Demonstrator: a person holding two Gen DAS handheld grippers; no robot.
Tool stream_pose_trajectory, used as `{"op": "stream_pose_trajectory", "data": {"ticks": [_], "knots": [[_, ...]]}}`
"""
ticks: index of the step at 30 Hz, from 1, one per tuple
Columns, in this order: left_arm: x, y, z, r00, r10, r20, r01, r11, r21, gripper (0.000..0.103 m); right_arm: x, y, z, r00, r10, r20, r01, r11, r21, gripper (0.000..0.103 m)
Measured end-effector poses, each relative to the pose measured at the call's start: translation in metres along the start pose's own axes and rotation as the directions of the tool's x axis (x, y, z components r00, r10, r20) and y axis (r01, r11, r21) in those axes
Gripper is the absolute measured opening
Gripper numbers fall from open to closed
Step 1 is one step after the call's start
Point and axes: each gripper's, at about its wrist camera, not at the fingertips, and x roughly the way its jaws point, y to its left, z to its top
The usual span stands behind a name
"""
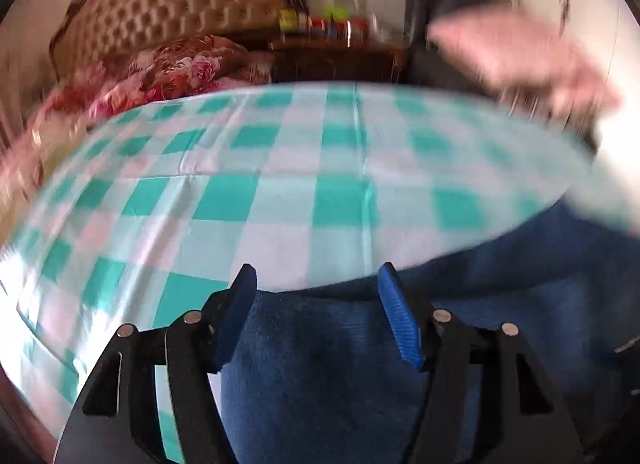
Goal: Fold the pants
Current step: 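Open both grippers and release the folded legs onto the jeans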
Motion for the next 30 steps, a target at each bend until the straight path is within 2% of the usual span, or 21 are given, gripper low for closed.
{"op": "stream_pose_trajectory", "data": {"ticks": [1,3,4,5,6,7,8,11,12,13,14,15,17,20,23,26,30], "knots": [[-0.013,0.004,-0.003,1.000,0.016,0.019,-0.016,0.999,-0.029,0.063,-0.008,0.002,0.003,1.000,-0.011,0.026,0.011,1.000,-0.012,0.080],[-0.032,0.014,-0.017,0.997,0.075,0.023,-0.073,0.995,-0.073,0.063,-0.025,0.009,0.012,0.996,0.001,0.091,0.003,0.999,-0.043,0.077],[-0.038,0.022,-0.031,0.995,0.096,-0.001,-0.096,0.990,-0.106,0.053,-0.034,0.015,0.022,0.991,0.032,0.131,-0.023,0.998,-0.063,0.073],[-0.042,0.026,-0.037,0.995,0.097,-0.019,-0.099,0.988,-0.121,0.037,-0.038,0.020,0.029,0.987,0.060,0.151,-0.049,0.996,-0.077,0.069],[-0.044,0.028,-0.049,0.995,0.083,-0.049,-0.088,0.987,-0.134,0.032,-0.036,0.027,0.039,0.982,0.092,0.163,-0.076,0.992,-0.097,0.067],[-0.043,0.030,-0.056,0.996,0.066,-0.067,-0.075,0.988,-0.132,0.027,-0.029,0.032,0.046,0.982,0.102,0.159,-0.085,0.990,-0.113,0.063],[-0.043,0.031,-0.063,0.995,0.063,-0.082,-0.073,0.990,-0.121,0.023,-0.022,0.036,0.051,0.983,0.106,0.148,-0.088,0.988,-0.124,0.053],[-0.036,0.036,-0.086,0.987,0.069,-0.142,-0.084,0.992,-0.096,0.024,0.016,0.034,0.060,0.997,0.060,0.054,-0.053,0.991,-0.122,0.032],[-0.039,0.042,-0.093,0.987,0.072,-0.142,-0.088,0.990,-0.108,0.025,0.023,0.030,0.059,0.999,0.041,0.032,-0.038,0.993,-0.109,0.031],[-0.043,0.046,-0.101,0.987,0.083,-0.140,-0.100,0.988,-0.119,0.027,0.024,0.024,0.057,0.997,0.056,0.047,-0.051,0.993,-0.106,0.029],[-0.043,0.051,-0.104,0.983,0.100,-0.151,-0.121,0.984,-0.132,0.034,0.023,0.023,0.055,0.997,0.054,0.050,-0.048,0.991,-0.122,0.029],[-0.046,0.057,-0.107,0.982,0.107,-0.153,-0.130,0.980,-0.151,0.036,0.023,0.024,0.053,0.998,0.046,0.052,-0.038,0.990,-0.133,0.029],[-0.057,0.059,-0.110,0.987,0.113,-0.117,-0.132,0.976,-0.171,0.029,0.022,0.028,0.049,0.998,0.021,0.066,-0.012,0.990,-0.141,0.029],[-0.075,0.040,-0.110,0.994,0.085,-0.065,-0.092,0.989,-0.120,0.029,0.021,0.028,0.047,0.997,0.019,0.074,-0.009,0.991,-0.137,0.029],[-0.067,0.027,-0.122,0.987,0.096,-0.128,-0.106,0.991,-0.078,0.030,0.020,0.028,0.045,0.997,0.021,0.077,-0.010,0.990,-0.143,0.029],[-0.068,0.028,-0.130,0.988,0.103,-0.119,-0.115,0.988,-0.099,0.029,0.021,0.027,0.046,0.997,0.025,0.079,-0.013,0.989,-0.149,0.029],[-0.065,0.021,-0.128,0.981,0.140,-0.133,-0.150,0.986,-0.069,0.029,0.020,0.027,0.046,0.997,0.027,0.073,-0.016,0.988,-0.153,0.029]]}}
